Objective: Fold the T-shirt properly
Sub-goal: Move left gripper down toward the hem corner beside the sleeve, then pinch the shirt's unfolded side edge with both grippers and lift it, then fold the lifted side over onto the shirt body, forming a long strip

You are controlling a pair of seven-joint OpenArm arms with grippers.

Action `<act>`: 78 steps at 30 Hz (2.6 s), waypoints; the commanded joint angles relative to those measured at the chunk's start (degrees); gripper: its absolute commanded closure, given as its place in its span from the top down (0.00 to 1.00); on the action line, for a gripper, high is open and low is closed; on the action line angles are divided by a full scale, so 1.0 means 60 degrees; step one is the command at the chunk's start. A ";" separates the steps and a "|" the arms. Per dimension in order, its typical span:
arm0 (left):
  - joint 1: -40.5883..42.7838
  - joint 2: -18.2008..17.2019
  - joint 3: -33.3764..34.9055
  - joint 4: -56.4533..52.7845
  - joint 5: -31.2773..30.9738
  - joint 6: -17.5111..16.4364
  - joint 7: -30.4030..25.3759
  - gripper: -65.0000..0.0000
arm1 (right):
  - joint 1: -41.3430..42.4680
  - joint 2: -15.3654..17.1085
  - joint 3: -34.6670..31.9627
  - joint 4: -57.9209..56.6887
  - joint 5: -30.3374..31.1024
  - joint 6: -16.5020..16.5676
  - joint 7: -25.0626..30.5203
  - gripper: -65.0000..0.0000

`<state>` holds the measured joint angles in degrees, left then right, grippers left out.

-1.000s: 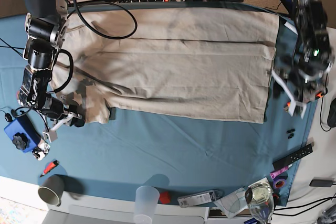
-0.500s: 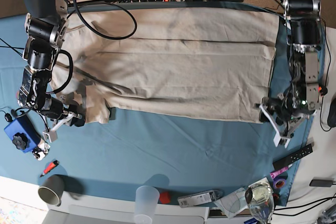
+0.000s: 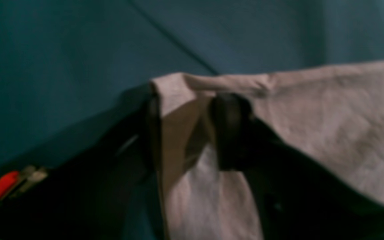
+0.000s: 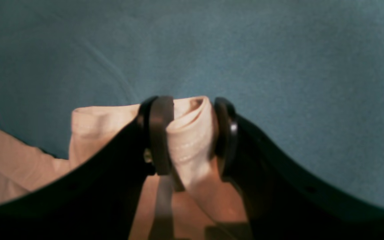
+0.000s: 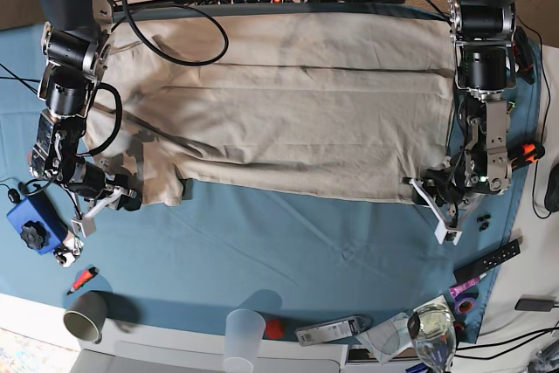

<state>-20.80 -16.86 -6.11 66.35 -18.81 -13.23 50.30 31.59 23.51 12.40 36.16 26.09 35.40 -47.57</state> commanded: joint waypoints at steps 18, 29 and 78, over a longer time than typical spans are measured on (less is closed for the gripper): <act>-0.0678 -0.0029 -0.0011 0.1086 -0.0860 0.0492 0.3129 0.00 | -0.0033 0.0160 -0.0051 0.3483 0.0605 -0.0233 -0.2929 0.00; -0.0459 -0.0619 -0.0076 0.2058 -0.0907 0.0452 0.3938 0.00 | -0.0353 0.1235 -0.0018 0.5417 0.2222 -0.0627 -0.4444 0.00; 0.5202 -0.1155 -0.1949 0.7770 -0.1956 -0.0401 0.3621 0.00 | -0.6007 0.1559 0.4328 0.8735 0.5493 0.0146 -0.5405 0.00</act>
<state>10.83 -22.87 -17.26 111.94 -30.70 -15.70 72.69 -5.02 31.24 37.74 87.55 58.06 36.03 -81.03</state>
